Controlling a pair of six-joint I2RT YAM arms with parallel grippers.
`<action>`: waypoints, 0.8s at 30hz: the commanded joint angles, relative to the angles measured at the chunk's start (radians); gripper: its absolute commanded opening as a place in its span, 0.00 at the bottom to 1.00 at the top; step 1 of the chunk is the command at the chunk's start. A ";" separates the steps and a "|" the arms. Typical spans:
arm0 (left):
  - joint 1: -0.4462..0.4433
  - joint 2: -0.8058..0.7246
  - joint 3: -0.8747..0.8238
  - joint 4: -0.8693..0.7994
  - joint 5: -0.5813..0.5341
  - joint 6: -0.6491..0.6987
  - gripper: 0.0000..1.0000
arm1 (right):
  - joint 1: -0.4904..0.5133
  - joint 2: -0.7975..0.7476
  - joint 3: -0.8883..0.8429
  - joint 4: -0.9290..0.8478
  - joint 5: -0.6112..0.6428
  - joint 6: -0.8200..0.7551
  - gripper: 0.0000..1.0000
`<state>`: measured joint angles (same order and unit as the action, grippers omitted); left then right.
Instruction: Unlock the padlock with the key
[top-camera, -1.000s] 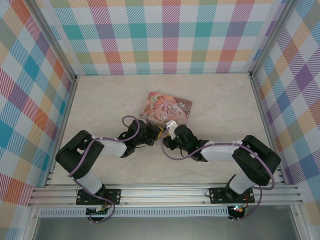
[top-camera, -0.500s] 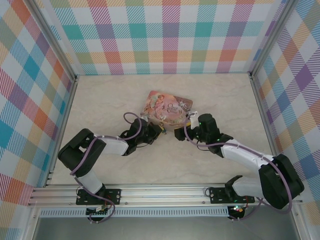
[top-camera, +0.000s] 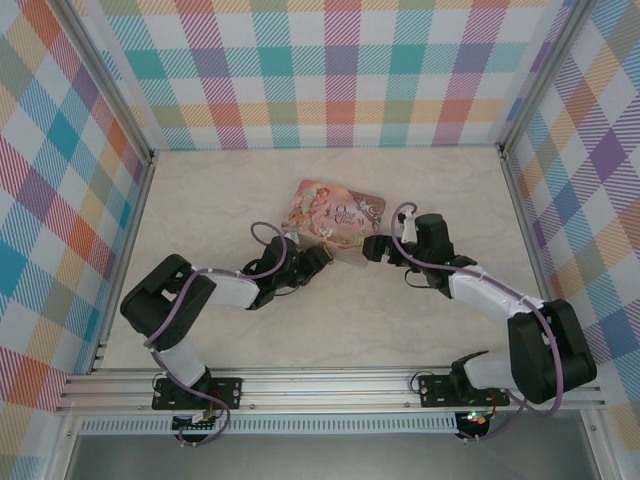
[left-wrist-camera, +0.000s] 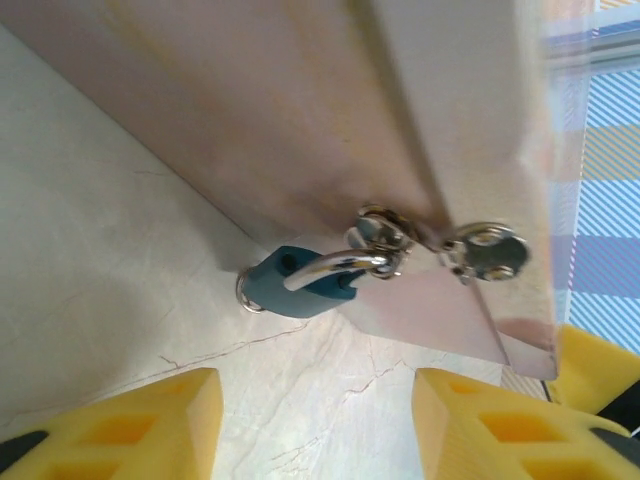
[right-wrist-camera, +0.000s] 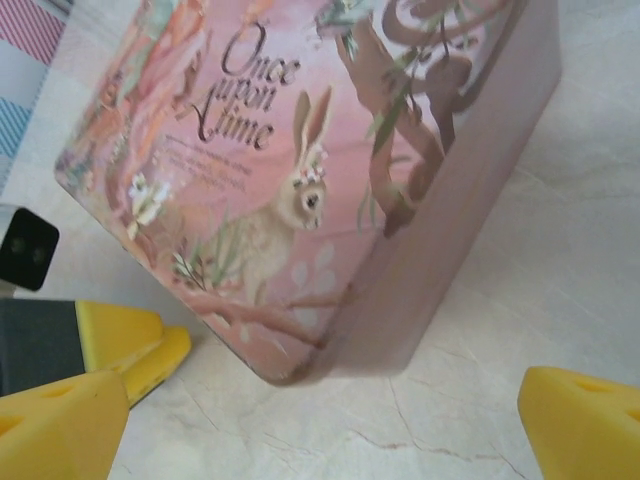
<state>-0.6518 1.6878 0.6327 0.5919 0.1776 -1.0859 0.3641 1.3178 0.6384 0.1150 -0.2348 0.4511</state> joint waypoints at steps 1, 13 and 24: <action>0.016 -0.094 -0.023 -0.067 -0.046 0.051 0.58 | -0.019 0.033 0.038 0.030 -0.078 0.050 1.00; 0.072 -0.444 -0.039 -0.415 -0.211 0.238 0.74 | -0.068 0.294 0.231 0.009 -0.210 0.135 1.00; 0.173 -0.620 -0.042 -0.558 -0.232 0.315 0.80 | -0.067 0.558 0.484 0.007 -0.306 0.142 1.00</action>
<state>-0.4961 1.0966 0.5915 0.0864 -0.0444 -0.8055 0.2974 1.8301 1.0668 0.1104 -0.4786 0.5816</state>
